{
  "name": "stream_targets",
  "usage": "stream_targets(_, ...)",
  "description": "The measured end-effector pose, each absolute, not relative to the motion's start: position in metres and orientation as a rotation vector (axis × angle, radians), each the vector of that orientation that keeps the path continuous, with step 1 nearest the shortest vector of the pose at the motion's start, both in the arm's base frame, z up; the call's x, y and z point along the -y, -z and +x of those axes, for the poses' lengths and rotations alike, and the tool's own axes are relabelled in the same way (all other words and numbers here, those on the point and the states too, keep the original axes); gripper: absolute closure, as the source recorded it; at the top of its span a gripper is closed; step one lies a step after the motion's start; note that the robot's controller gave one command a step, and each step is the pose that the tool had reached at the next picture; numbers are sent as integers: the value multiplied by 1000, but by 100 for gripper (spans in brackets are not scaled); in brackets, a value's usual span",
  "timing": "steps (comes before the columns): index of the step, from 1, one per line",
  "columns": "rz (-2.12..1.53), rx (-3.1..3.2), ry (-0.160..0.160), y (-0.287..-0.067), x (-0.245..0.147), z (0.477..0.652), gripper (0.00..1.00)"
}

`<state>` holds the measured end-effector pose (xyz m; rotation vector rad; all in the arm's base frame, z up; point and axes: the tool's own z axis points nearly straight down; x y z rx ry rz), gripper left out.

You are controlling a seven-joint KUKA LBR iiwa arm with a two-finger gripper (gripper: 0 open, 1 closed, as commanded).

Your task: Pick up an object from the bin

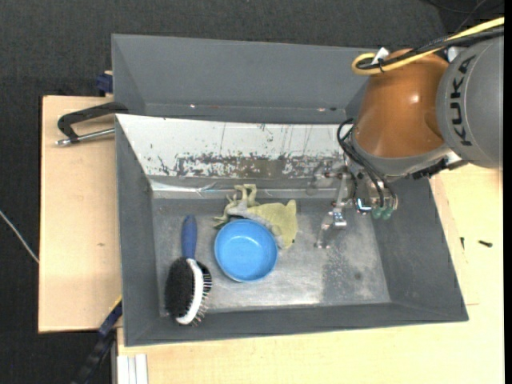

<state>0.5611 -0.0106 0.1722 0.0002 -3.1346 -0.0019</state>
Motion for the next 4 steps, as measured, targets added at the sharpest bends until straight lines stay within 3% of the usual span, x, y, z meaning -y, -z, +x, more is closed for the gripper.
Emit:
stream_targets(1, 273, 3135, 1, -72, -49, 589, 0)
stream_targets(2, 269, 3150, 3, -76, -48, 592, 100)
stream_targets(3, 718, 3077, 6, -75, -17, 602, 100)
stream_targets(4, 926, 3017, -5, -234, -10, 590, 100)
